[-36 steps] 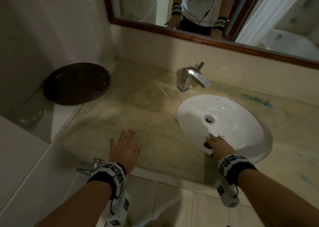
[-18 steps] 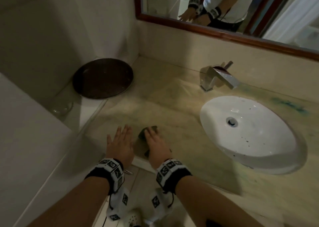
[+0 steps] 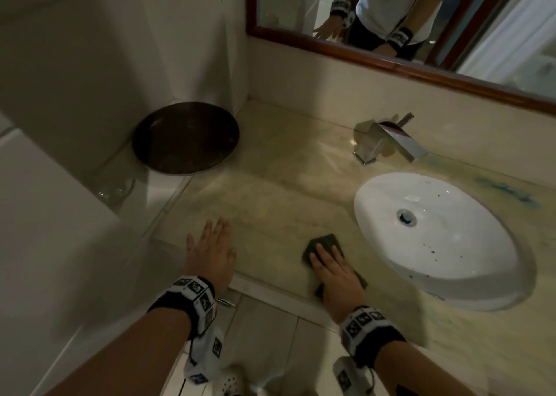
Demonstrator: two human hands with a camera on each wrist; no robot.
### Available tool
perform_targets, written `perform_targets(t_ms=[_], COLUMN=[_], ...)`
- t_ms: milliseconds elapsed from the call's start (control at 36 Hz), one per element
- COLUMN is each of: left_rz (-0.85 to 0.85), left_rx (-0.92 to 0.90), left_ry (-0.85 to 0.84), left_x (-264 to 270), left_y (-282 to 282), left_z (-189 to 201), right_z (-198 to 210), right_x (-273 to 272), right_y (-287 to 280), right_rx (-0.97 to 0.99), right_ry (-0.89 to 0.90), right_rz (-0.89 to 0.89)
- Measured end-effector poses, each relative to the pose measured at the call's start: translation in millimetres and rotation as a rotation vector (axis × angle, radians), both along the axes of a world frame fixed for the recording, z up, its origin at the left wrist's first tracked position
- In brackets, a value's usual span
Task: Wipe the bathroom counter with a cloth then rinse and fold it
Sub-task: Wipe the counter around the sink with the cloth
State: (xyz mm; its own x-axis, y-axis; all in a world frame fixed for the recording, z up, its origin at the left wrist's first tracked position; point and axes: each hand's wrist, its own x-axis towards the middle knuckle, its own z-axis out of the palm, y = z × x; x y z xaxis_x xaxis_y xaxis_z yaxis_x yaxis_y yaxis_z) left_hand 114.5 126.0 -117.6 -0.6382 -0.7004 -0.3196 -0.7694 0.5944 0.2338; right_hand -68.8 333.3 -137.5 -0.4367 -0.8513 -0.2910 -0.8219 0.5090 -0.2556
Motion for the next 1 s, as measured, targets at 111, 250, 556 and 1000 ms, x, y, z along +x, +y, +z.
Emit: perform_targets(t_ms=[111, 250, 556, 1000], left_rz=[-0.007, -0.028, -0.067, -0.129], left_rx=[0.002, 0.007, 0.003, 0.051], left_ry=[0.016, 0.005, 0.015, 0.011], left_x=[-4.2, -1.9, -15.0, -45.5], left_y=[3.0, 5.0, 3.7, 32.8], left_z=[1.8, 3.3, 3.5, 2.0], right_z=[3.5, 6.0, 49.1, -1.8], right_x=[-33.6, -74.6, -35.0, -15.3], right_y=[27.8, 53.6, -72.6, -36.6], right_rx=[0.067, 0.077, -0.267, 0.078], right_ry=[0.051, 0.038, -0.029, 0.005], right_rz=[-0.207, -0.450, -0.264, 0.030])
